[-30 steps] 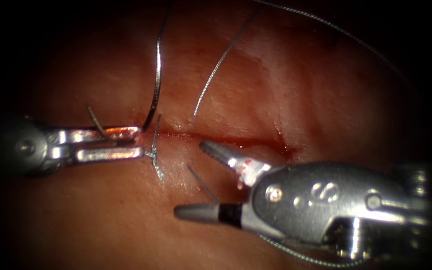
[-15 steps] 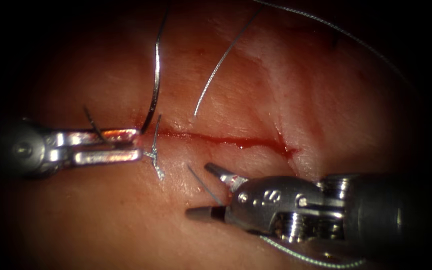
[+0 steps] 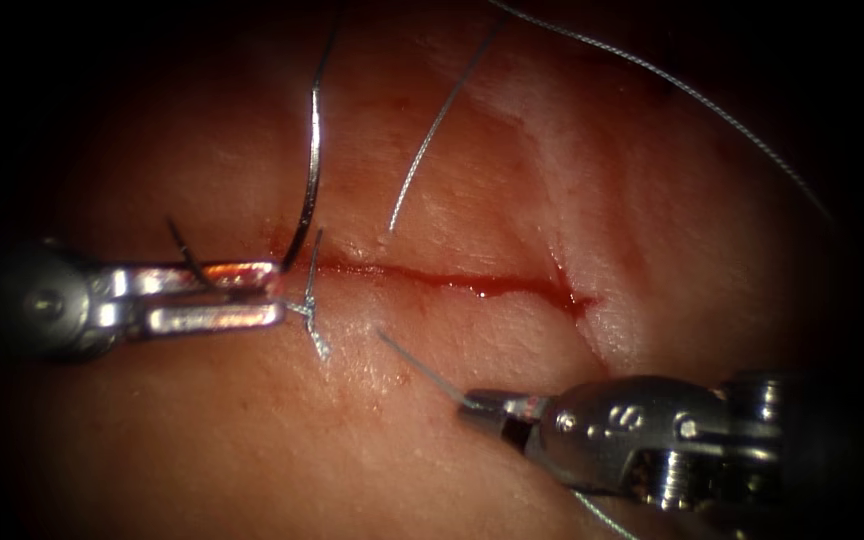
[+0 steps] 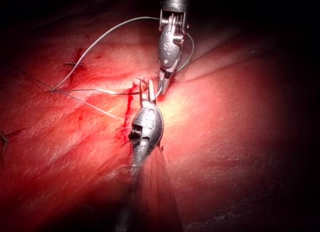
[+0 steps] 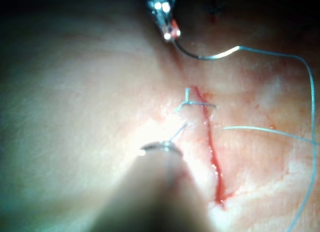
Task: Wound Closure
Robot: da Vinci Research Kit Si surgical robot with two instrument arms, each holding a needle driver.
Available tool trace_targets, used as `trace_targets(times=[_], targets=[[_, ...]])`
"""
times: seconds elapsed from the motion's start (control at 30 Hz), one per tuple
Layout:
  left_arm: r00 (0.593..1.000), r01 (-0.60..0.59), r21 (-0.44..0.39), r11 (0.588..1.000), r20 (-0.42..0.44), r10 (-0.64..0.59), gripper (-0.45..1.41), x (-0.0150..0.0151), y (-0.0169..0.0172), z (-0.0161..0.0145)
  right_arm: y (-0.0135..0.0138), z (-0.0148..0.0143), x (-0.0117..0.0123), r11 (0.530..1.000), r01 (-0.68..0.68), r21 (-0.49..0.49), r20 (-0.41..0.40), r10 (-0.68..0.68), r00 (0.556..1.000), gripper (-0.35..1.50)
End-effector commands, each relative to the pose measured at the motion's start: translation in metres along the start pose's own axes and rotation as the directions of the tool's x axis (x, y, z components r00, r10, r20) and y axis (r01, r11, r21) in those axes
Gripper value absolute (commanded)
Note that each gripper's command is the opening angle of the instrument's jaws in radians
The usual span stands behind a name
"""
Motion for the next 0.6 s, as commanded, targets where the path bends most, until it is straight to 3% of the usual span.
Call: trace_targets(times=[0.03,0.33,0.5,0.53,0.6], targets=[[1.000,0.000,-0.001,1.000,-0.001,0.000,-0.45,-0.0006,0.0002,0.0006,-0.0014,-0.0003,-0.0013,1.000,0.013,0.016,0.022,-0.014,1.000,-0.35],[1.000,0.000,-0.006,1.000,-0.004,0.000,-0.45,-0.0006,0.0002,0.0008,-0.0041,-0.0029,-0.0050,0.991,0.042,0.123,0.084,-0.053,0.995,-0.35],[1.000,0.000,-0.007,1.000,-0.005,0.000,-0.45,-0.0006,0.0002,0.0008,-0.0048,-0.0058,-0.0072,0.985,0.005,0.171,0.146,-0.030,0.989,-0.35],[1.000,0.000,-0.007,1.000,-0.005,0.000,-0.45,-0.0006,0.0002,0.0008,-0.0046,-0.0061,-0.0072,0.987,-0.010,0.162,0.161,-0.016,0.987,0.00],[1.000,0.000,-0.007,1.000,-0.005,0.000,-0.45,-0.0006,0.0003,0.0008,-0.0041,-0.0063,-0.0064,0.996,-0.018,0.085,0.146,0.005,0.989,0.99]])
